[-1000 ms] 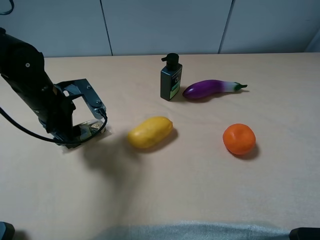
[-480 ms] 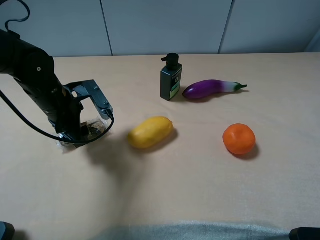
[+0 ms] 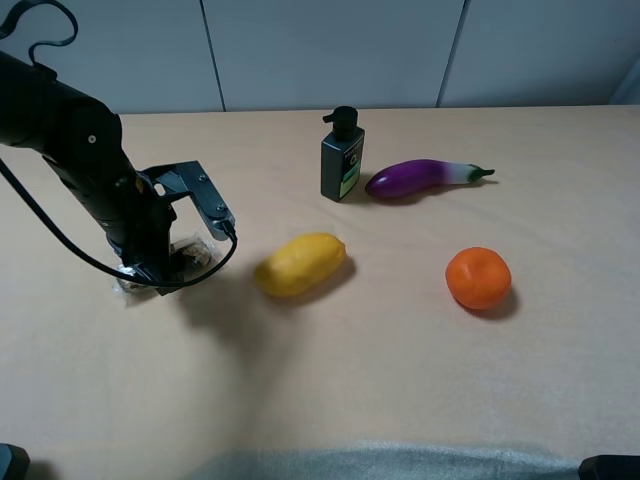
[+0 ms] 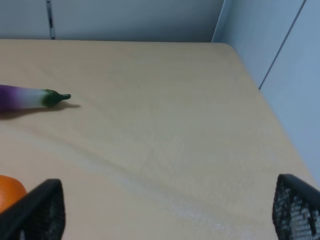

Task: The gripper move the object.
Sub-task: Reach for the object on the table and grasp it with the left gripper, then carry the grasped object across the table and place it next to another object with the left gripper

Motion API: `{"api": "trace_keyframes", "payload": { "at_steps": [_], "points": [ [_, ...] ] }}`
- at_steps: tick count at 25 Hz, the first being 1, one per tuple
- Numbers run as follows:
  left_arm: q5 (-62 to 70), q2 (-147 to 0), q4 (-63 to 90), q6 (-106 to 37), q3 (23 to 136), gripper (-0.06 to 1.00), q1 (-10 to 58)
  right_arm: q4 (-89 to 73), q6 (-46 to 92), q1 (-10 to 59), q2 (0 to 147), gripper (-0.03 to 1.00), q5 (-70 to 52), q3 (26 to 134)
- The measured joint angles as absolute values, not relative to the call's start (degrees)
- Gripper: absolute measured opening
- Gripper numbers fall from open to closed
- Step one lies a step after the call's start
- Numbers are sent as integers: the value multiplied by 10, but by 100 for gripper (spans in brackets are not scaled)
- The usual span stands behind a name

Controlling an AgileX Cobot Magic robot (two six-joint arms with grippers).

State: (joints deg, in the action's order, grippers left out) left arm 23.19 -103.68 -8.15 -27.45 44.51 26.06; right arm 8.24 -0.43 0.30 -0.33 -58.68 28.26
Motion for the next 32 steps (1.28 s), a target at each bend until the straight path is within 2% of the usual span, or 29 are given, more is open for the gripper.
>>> {"api": "trace_keyframes", "payload": {
  "at_steps": [14,21,26,32],
  "points": [
    [231,-1043,-81,-274,445,75,261,82,-4,3,-3,63,-587,283],
    [231,-1043,-81,-274,445,48,261,82,-4,3,-3,63,-587,283],
    [231,-1043,-81,-274,445,33,261,82,-4,3,-3,63,-587,283],
    [231,-1043,-81,-273,445,27,261,82,-4,3,-3,63,-587,283]
  ]
}}
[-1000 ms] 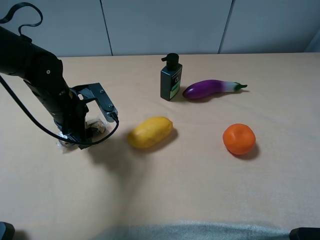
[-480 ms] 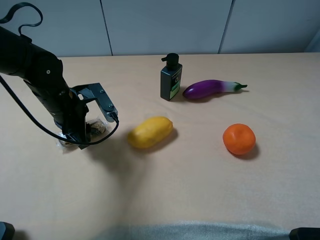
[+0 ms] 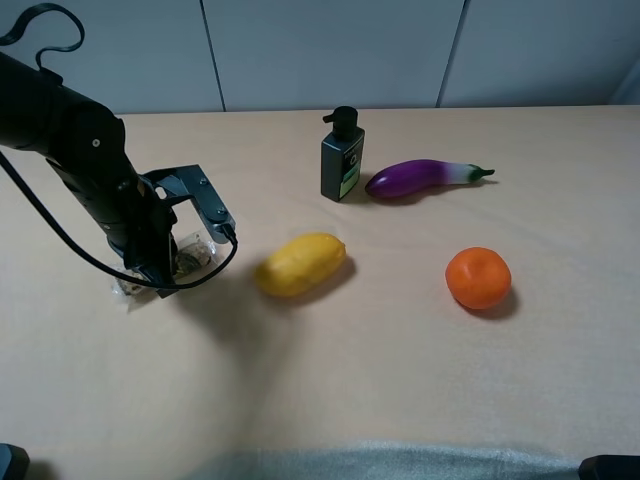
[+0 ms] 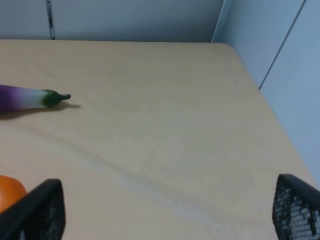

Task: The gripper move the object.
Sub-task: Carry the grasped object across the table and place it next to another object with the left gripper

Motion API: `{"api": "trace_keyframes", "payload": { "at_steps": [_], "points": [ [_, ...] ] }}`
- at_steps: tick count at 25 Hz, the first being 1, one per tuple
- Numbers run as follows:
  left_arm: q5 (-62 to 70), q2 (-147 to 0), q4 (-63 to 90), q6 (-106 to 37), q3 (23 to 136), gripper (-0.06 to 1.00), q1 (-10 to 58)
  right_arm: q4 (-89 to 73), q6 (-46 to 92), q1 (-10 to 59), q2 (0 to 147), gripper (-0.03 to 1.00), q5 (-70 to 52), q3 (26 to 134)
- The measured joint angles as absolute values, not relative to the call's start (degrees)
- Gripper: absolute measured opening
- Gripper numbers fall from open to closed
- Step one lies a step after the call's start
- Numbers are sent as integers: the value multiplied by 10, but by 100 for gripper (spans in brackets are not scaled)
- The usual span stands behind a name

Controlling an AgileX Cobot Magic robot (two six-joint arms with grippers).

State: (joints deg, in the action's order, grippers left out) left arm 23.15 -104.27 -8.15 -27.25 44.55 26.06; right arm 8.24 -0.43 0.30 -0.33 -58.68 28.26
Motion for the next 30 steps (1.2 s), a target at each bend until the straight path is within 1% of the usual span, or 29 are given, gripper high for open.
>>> {"api": "trace_keyframes", "payload": {
  "at_steps": [10,14,23,30],
  "points": [
    [236,-1042,-82,-250,447,26,261,82,-4,3,-3,63,-587,283],
    [265,-1042,-81,-232,467,25,261,82,-4,3,-3,63,-587,283],
    [332,-1043,-81,-186,560,25,261,82,-4,3,-3,63,-587,283],
    [371,-1043,-81,-170,659,25,294,82,-4,3,-3,63,-587,283]
  ]
}}
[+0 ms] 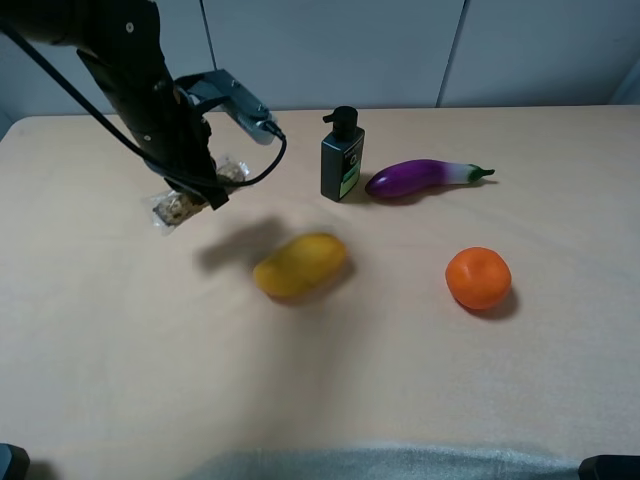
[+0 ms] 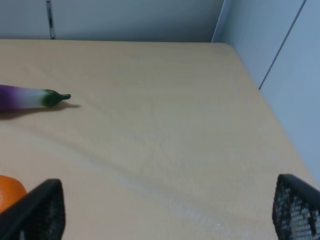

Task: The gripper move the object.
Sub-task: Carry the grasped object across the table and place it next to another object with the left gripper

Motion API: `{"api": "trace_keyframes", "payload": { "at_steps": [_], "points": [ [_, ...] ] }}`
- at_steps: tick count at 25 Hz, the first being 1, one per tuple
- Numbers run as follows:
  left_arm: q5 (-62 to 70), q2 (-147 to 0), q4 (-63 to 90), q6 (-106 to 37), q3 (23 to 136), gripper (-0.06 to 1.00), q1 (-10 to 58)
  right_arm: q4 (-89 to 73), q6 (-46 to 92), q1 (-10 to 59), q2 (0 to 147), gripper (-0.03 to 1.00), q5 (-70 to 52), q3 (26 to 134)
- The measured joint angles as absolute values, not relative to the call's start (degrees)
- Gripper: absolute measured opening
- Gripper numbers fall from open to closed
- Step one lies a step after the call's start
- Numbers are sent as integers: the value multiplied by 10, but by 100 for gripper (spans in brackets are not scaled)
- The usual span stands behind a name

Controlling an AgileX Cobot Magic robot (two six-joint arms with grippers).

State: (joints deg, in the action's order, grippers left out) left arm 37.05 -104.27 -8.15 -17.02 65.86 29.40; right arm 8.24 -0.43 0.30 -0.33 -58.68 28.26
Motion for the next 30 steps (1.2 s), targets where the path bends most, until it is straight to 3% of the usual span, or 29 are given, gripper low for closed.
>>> {"api": "trace_keyframes", "payload": {
  "at_steps": [12,30],
  "points": [
    [408,-1044,-80,-89,815,25,319,82,-4,3,-3,63,-587,283],
    [417,-1134,-79,33,927,24,318,82,-4,3,-3,63,-587,283]
  ]
}}
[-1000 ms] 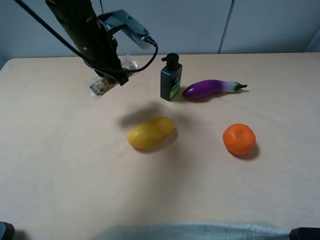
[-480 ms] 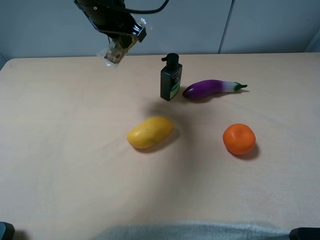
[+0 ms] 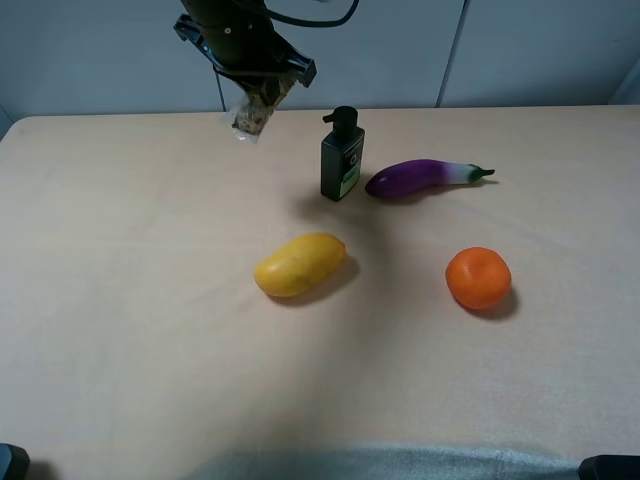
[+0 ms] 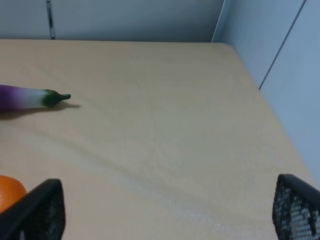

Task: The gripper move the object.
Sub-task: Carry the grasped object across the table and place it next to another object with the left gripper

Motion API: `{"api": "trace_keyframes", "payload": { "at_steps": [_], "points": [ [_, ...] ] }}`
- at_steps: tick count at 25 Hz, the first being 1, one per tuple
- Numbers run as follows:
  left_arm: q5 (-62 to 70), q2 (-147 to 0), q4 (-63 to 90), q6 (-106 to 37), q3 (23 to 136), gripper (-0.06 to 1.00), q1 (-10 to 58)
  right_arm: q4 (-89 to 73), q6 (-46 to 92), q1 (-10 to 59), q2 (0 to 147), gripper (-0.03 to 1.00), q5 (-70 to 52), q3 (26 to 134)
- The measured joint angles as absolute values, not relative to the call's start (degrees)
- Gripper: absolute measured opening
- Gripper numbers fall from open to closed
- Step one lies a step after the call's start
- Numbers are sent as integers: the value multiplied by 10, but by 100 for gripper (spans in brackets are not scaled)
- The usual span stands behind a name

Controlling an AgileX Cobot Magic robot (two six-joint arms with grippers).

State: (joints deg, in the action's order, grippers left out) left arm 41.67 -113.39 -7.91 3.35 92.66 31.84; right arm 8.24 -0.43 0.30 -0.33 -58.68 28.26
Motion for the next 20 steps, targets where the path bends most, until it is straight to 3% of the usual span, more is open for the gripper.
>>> {"api": "trace_keyframes", "payload": {
  "at_steps": [20],
  "points": [
    [414,-1231,-58,37,975,24,305,82,-4,3,-3,63,-587,283]
  ]
}}
